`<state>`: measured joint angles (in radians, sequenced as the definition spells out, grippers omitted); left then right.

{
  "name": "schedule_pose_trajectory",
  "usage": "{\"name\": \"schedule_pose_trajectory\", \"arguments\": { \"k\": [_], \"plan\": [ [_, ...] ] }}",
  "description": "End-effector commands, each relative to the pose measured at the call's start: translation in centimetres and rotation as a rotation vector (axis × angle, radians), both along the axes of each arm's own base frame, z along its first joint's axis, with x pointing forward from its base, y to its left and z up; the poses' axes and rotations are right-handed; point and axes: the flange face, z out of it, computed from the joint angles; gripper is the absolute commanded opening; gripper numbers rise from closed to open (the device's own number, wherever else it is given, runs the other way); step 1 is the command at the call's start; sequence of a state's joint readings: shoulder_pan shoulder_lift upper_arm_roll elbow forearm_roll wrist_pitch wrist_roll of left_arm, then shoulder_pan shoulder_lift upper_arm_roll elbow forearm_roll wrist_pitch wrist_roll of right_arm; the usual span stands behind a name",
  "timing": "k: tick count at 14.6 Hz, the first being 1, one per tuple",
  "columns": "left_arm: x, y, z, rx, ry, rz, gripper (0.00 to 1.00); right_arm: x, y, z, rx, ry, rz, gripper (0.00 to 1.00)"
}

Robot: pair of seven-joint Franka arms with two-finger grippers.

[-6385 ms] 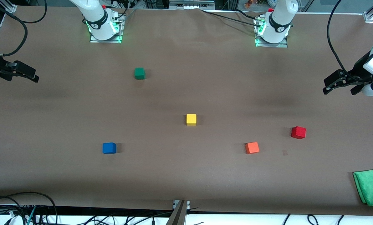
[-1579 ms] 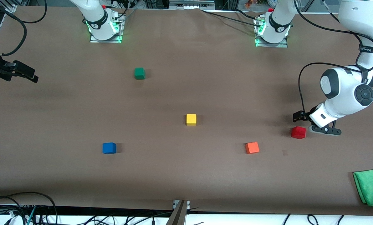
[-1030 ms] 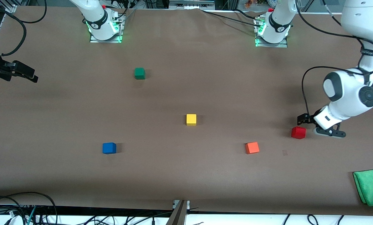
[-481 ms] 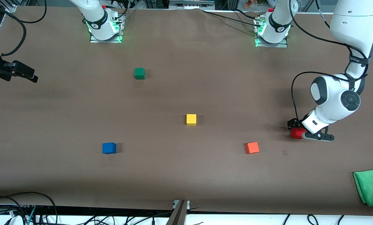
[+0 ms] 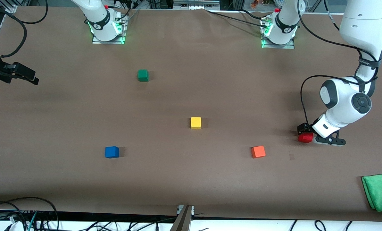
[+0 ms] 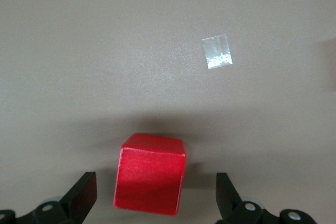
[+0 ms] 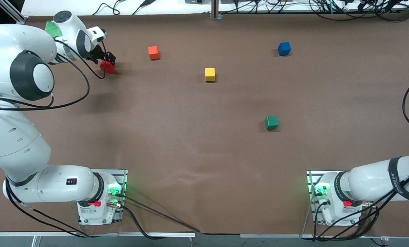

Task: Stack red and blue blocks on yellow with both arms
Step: 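Close the left gripper on the red cube and lift it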

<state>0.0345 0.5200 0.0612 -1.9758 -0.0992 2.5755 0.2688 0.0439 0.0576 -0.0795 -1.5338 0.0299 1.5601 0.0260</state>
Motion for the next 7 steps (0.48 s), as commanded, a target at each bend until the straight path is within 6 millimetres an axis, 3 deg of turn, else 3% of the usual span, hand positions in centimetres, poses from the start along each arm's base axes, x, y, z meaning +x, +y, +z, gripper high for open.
{"name": "schedule_pose_trajectory", "arguments": {
  "k": [1,7],
  "plan": [
    [0.55,-0.11,-0.25,0.013,-0.013,-0.024,1.00,-0.36,-0.29,0.51,-0.011,-0.003,0.002,1.00],
    [0.81,0.10,-0.07,0.015,-0.019,-0.031,1.00,-0.37,-0.29,0.50,-0.011,-0.002,0.002,1.00]
  ]
}}
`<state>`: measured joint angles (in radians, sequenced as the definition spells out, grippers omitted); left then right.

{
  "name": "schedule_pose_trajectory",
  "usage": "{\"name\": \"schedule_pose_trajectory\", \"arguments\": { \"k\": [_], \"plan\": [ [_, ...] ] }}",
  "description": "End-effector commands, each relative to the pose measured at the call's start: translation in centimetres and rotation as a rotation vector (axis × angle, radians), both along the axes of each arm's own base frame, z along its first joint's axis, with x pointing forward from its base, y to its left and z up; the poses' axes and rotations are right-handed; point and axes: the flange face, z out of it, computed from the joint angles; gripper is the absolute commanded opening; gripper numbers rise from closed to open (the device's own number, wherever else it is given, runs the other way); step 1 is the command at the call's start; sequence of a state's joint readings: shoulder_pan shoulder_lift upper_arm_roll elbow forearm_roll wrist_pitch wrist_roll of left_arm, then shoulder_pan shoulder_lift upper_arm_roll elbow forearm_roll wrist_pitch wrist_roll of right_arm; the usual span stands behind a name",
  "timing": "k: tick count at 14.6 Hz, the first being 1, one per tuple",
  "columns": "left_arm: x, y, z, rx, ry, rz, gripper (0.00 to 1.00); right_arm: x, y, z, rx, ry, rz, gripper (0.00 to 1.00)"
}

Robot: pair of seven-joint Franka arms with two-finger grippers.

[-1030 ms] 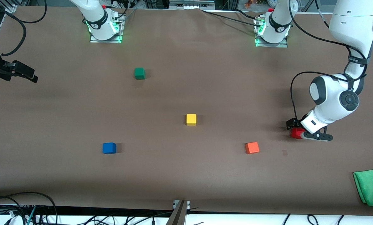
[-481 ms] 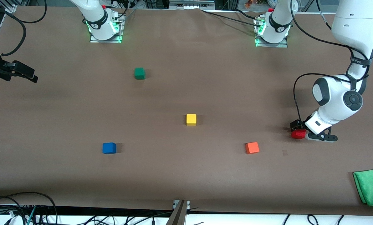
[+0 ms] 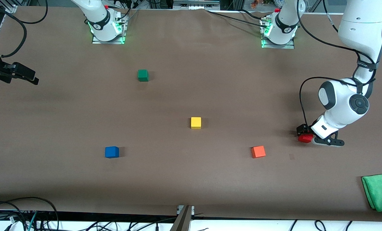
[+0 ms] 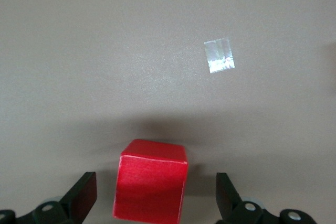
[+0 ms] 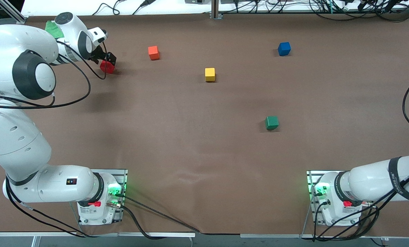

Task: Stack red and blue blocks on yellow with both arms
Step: 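Close the left gripper on the red cube and lift it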

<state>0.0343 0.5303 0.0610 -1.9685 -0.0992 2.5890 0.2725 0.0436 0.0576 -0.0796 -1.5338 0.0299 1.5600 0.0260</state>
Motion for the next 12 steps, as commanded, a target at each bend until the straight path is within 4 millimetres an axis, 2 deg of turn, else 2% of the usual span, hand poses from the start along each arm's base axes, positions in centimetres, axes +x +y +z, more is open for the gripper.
{"name": "schedule_pose_trajectory", "arguments": {
  "k": [1,3,9,10,11,12],
  "plan": [
    [0.67,0.19,-0.07,0.014,-0.008,-0.027,1.00,-0.37,-0.26,0.50,-0.011,-0.002,0.003,1.00],
    [0.93,0.30,-0.82,0.015,-0.002,-0.026,1.00,-0.39,-0.26,0.49,-0.010,-0.001,0.004,1.00],
    [1.20,0.52,-0.95,0.015,-0.007,-0.022,1.00,-0.39,-0.43,0.37,-0.010,0.004,0.001,1.00],
    [1.20,0.52,-0.95,0.015,-0.007,-0.022,0.70,-0.39,-0.43,0.37,-0.010,0.004,0.001,1.00],
    [1.23,0.62,-0.76,0.015,-0.010,-0.020,0.28,-0.39,-0.43,0.37,-0.010,0.004,0.001,1.00],
    [1.18,0.61,-0.74,0.014,-0.008,-0.014,0.00,-0.39,-0.43,0.37,-0.010,0.004,0.001,1.00]
  ]
}}
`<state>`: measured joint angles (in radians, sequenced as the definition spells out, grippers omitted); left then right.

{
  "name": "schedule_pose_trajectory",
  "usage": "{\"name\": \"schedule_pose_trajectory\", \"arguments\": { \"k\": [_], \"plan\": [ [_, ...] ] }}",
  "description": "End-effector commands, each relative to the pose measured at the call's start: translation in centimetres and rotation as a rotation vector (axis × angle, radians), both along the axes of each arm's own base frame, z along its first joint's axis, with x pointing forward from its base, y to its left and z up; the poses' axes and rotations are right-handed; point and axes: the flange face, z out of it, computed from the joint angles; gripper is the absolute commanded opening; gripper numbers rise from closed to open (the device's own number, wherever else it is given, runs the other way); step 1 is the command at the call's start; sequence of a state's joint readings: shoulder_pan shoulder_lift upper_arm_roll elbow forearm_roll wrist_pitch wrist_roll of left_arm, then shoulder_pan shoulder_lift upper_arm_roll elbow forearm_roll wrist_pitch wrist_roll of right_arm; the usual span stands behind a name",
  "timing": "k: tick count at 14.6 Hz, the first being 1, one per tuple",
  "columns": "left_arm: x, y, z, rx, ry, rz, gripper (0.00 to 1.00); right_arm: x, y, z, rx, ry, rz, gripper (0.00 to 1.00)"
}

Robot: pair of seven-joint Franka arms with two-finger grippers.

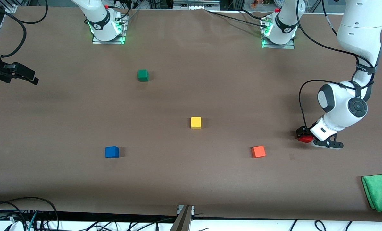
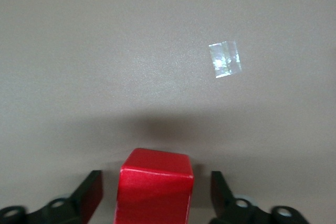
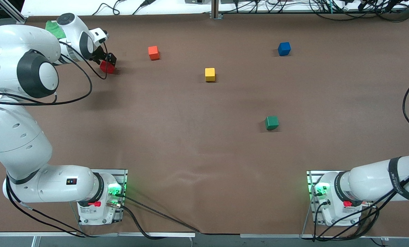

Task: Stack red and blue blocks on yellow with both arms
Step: 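Close the left gripper on the red cube and lift it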

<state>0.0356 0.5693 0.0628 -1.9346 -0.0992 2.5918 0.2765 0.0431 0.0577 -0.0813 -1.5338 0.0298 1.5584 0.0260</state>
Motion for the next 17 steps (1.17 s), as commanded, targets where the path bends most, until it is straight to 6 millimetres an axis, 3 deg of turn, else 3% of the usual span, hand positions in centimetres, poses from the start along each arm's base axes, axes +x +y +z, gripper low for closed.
{"name": "schedule_pose_trajectory", "arguments": {
  "k": [1,6,9,12,14,17],
  "plan": [
    [0.5,0.4,0.5,0.011,-0.014,-0.012,0.00,-0.4,-0.3,0.4,-0.010,0.002,0.003,1.00],
    [0.7,0.3,1.6,0.008,-0.023,0.003,0.00,-0.4,-0.3,0.4,-0.010,0.002,0.003,1.00],
    [0.7,-1.3,5.1,-0.013,0.009,0.052,0.00,-0.4,-0.3,0.4,-0.010,0.003,0.003,1.00],
    [0.5,-2.1,11.9,-0.038,0.099,0.063,0.00,-0.4,-0.3,0.4,-0.010,0.003,0.002,1.00],
    [0.5,-2.3,14.8,-0.047,0.151,0.063,0.00,-0.3,-0.2,0.4,-0.011,0.001,-0.001,1.00],
    [0.5,-4.7,15.3,-0.038,0.156,0.090,0.00,-0.3,-0.1,0.4,-0.011,0.001,0.000,1.00]
  ]
}}
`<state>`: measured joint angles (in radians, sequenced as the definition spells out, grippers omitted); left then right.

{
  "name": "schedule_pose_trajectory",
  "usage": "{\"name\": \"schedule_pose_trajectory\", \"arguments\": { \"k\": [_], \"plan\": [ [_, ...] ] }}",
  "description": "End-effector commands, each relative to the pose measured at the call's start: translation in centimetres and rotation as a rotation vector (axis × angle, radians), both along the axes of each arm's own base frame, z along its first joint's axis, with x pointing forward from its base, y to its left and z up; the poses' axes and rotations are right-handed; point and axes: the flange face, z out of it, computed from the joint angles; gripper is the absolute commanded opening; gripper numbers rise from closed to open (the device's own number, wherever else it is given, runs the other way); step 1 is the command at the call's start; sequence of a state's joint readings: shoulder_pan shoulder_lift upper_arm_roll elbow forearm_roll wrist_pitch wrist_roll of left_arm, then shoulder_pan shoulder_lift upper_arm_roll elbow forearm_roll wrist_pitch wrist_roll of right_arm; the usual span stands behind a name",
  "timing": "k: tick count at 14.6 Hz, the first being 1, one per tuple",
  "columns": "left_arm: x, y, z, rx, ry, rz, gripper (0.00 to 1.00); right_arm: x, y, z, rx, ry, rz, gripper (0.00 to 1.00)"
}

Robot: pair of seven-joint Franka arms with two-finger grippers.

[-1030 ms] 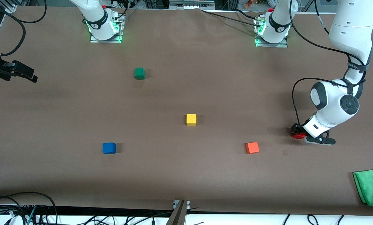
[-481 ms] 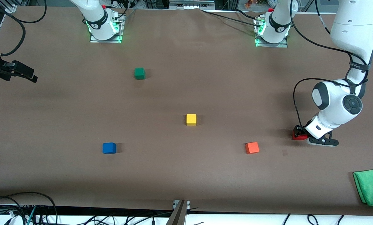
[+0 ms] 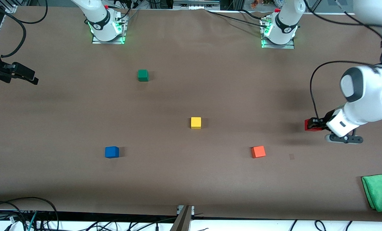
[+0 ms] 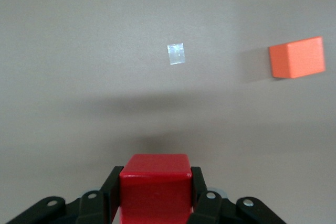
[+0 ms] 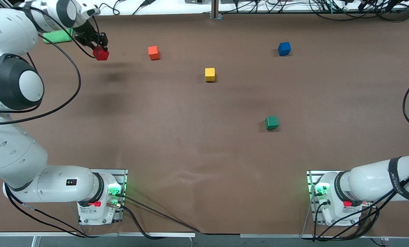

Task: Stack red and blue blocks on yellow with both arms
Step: 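Carry the red cube with the left gripper above the yellow cube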

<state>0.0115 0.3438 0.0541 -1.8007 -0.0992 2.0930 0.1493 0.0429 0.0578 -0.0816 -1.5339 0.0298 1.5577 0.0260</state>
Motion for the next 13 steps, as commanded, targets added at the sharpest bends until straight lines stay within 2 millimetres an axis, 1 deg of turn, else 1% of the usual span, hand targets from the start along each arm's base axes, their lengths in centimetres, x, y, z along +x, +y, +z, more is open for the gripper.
{"name": "schedule_pose_trajectory", "arguments": {
  "k": [1,2,4,6,8,11,13],
  "plan": [
    [0.1,-4.1,-0.3,0.036,0.021,0.046,0.00,-0.3,0.0,0.5,-0.011,-0.001,0.001,1.00],
    [0.0,-6.9,-0.4,0.051,0.024,0.083,0.00,-0.3,0.1,0.5,-0.011,-0.001,0.004,1.00],
    [-0.5,-13.4,-1.1,0.094,-0.001,0.163,0.00,-0.3,0.5,0.5,-0.010,0.000,0.008,1.00],
    [-1.7,-19.8,-2.3,0.110,-0.008,0.251,0.00,-0.3,0.5,0.5,-0.010,0.000,0.008,1.00],
    [-3.1,-25.7,-2.8,0.119,-0.011,0.332,0.00,-0.3,0.5,0.5,-0.010,0.000,0.008,1.00],
    [-4.4,-32.1,-2.2,0.116,-0.038,0.443,0.00,-0.4,0.3,0.5,-0.009,0.002,0.010,1.00],
    [-4.1,-35.4,-1.8,0.099,-0.057,0.534,0.00,-0.3,0.0,0.5,-0.007,0.000,0.005,1.00]
  ]
}}
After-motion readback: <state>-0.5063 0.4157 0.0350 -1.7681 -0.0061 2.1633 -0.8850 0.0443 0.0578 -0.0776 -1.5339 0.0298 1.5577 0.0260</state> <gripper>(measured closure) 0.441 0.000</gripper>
